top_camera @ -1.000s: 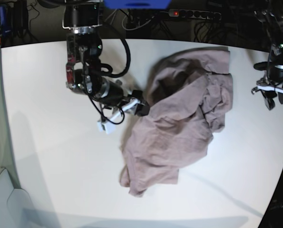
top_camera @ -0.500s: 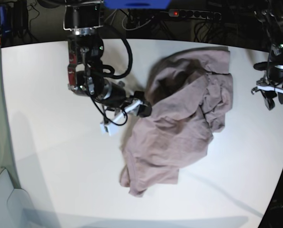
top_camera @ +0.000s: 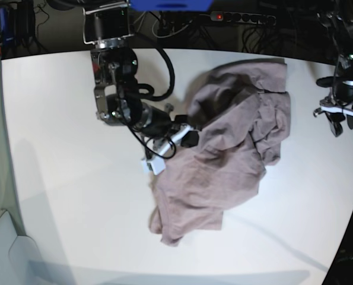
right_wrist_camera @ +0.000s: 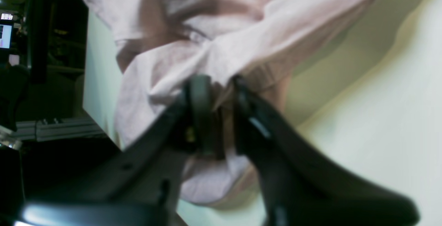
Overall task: Layout the t-shirt on the table in an organized manner, then fold the t-shirt properly
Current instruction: 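Reach the right gripper to the shirt edge and grasp the fabric, then pull the grasped fabric outward with the right gripper to spread the shirt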
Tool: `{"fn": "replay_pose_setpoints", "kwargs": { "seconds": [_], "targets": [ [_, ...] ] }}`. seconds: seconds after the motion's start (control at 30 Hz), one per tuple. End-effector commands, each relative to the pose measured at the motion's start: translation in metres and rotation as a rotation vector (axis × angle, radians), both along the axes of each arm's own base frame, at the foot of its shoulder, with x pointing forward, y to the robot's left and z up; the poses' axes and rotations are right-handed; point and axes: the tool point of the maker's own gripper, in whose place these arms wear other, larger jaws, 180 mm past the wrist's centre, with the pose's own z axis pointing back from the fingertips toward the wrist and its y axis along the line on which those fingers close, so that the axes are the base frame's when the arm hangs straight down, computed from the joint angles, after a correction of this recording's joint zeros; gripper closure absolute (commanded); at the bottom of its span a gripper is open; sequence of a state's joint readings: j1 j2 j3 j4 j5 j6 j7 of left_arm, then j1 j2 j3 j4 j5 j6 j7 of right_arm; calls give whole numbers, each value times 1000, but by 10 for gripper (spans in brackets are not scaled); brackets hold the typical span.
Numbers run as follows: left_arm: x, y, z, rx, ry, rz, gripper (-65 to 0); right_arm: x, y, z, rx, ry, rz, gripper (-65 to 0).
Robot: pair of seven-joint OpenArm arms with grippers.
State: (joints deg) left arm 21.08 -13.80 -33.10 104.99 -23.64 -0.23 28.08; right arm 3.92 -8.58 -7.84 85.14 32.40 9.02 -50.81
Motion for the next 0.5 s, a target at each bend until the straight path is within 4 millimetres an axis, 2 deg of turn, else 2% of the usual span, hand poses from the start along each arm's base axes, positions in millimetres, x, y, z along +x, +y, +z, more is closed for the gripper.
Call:
{"fn": "replay_pose_setpoints", "kwargs": {
  "seconds": [0.0,0.03,0.2,0.37,0.47],
  "targets": [
    [4,3,13,28,-40,-6,-284,11,5,17,37,-50,-9,-19],
    [4,3,13,28,-40,-6,-284,11,3,17,37,-49,-13,0],
    [4,4,13,28,-41,-5,-284,15,-2,23,39,-63,-28,0],
    [4,3,13,28,-40,-6,-284,26,-25,60,40,-164,-82,0],
    [4,3,13,26,-40,-6,-284,30,-49,77,-7,-219,-96,0]
  ]
}}
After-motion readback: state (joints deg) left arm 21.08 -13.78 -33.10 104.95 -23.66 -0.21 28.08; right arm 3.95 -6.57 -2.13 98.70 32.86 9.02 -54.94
